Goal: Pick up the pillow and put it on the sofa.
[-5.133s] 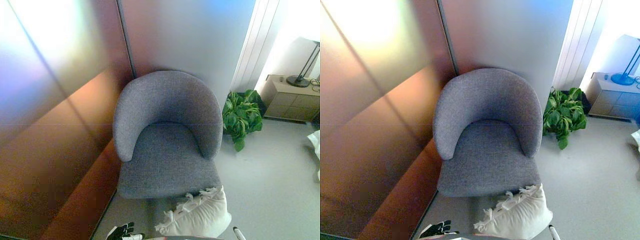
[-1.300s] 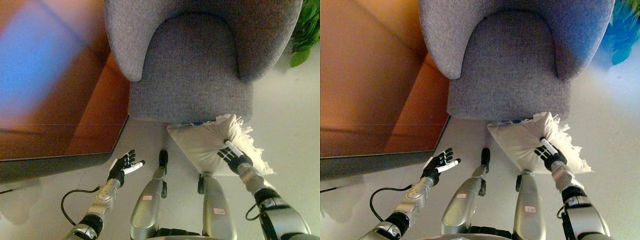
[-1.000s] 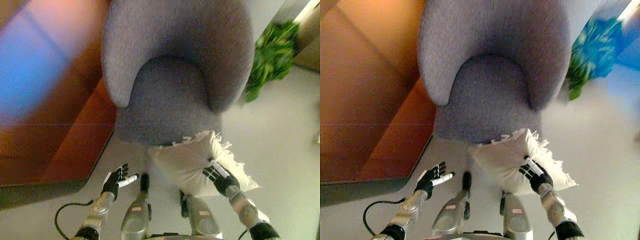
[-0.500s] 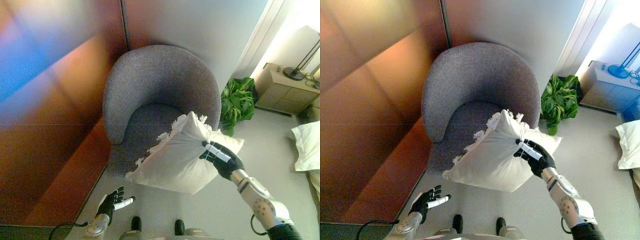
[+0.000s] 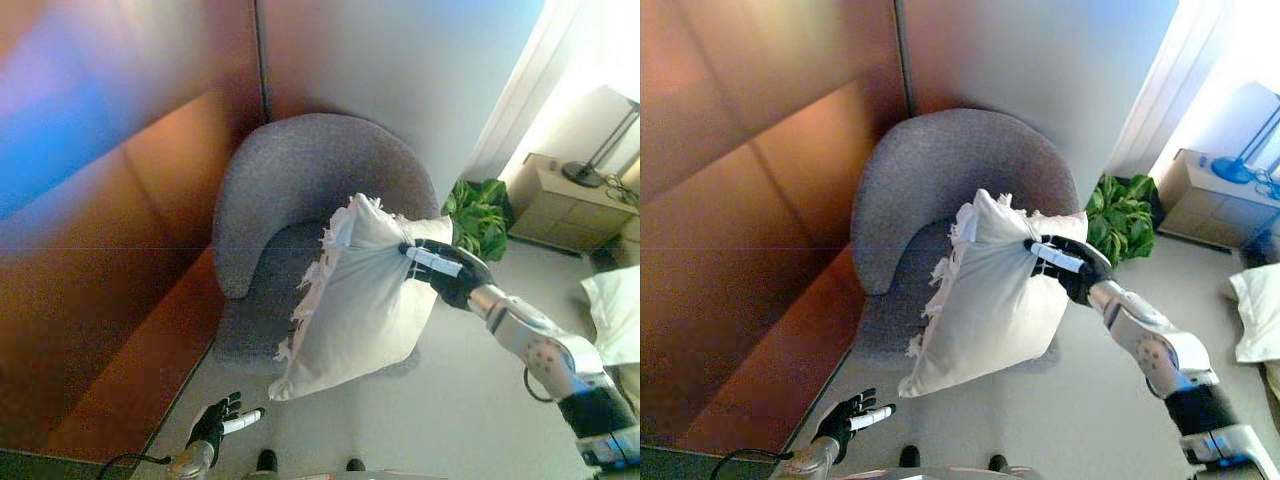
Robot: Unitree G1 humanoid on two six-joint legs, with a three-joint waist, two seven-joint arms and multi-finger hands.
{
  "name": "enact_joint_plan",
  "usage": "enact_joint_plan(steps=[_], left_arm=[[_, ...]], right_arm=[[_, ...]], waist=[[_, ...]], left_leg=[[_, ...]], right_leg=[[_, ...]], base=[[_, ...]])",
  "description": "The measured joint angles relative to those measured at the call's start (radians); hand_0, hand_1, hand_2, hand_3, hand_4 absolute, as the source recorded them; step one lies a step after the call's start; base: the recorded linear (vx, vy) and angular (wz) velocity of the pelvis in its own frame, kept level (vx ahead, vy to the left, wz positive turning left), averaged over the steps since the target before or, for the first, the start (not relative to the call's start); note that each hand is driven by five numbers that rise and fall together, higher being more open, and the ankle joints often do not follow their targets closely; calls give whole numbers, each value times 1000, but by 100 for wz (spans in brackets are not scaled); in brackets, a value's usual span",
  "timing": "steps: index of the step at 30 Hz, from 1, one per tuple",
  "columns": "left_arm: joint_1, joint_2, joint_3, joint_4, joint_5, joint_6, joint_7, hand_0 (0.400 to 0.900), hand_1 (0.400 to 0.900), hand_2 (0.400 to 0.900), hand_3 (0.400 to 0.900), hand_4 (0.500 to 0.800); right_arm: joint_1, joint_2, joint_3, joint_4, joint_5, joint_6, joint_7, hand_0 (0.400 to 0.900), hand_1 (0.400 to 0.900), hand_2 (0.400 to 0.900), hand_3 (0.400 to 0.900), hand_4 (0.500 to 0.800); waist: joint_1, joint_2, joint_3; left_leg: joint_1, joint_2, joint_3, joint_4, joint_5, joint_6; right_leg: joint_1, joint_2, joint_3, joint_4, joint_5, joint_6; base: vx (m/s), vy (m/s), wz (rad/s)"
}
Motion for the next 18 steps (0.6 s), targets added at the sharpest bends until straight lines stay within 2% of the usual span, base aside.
enact_joint_plan(steps=[2,4,5,8,11,14,18], left_arm=[[-24,2,-5,12,0,40,-19,900,900,900,900,800],[-43,5,-11,11,0,43,-37,900,900,900,900,800],[-60,9,-43,18,0,59,-45,900,900,900,900,800],[-72,13,-86,17,0,69,-82,900,900,900,900,800],[-71,21,-123,33,0,79,-108,900,900,900,900,800],[-68,33,-132,38,0,87,-118,900,900,900,900,800],[-67,47,-145,38,0,89,-118,900,900,900,900,800]], right_arm=[[-174,-15,93,215,-2,16,49,900,900,900,900,800],[-299,-23,113,389,-9,10,72,900,900,900,900,800],[-414,-35,169,529,-23,12,84,900,900,900,900,800],[-619,-49,176,760,-50,7,103,900,900,900,900,800],[-734,-49,177,858,-65,-11,145,900,900,900,900,800],[-765,-44,176,867,-68,-13,174,900,900,900,900,800],[-776,1,176,885,-70,-12,174,900,900,900,900,800]], waist=[[7,-8,-4],[40,-18,-11],[56,-21,-12],[112,-28,-17],[150,-37,-22],[193,-49,-29],[200,-52,-29]], left_leg=[[9,-2,-10,0,3,-3],[1,-2,-32,0,8,-6],[-4,-2,-45,0,12,-7],[-14,-2,-64,0,19,-8],[-14,-8,-95,1,22,-9],[-15,-10,-102,1,25,-10],[-17,-16,-100,1,34,-6]], right_leg=[[12,-2,-20,0,0,0],[16,-1,-45,0,-2,-2],[18,0,-58,0,-2,-2],[23,0,-91,0,-5,-5],[42,-2,-127,0,-14,-6],[53,-3,-152,0,-22,-8],[67,-9,-181,1,-31,-2]], base=[[29,-50,32],[27,-43,38],[29,-14,35],[37,2,38],[28,12,27],[2,20,18],[-8,26,-2]])
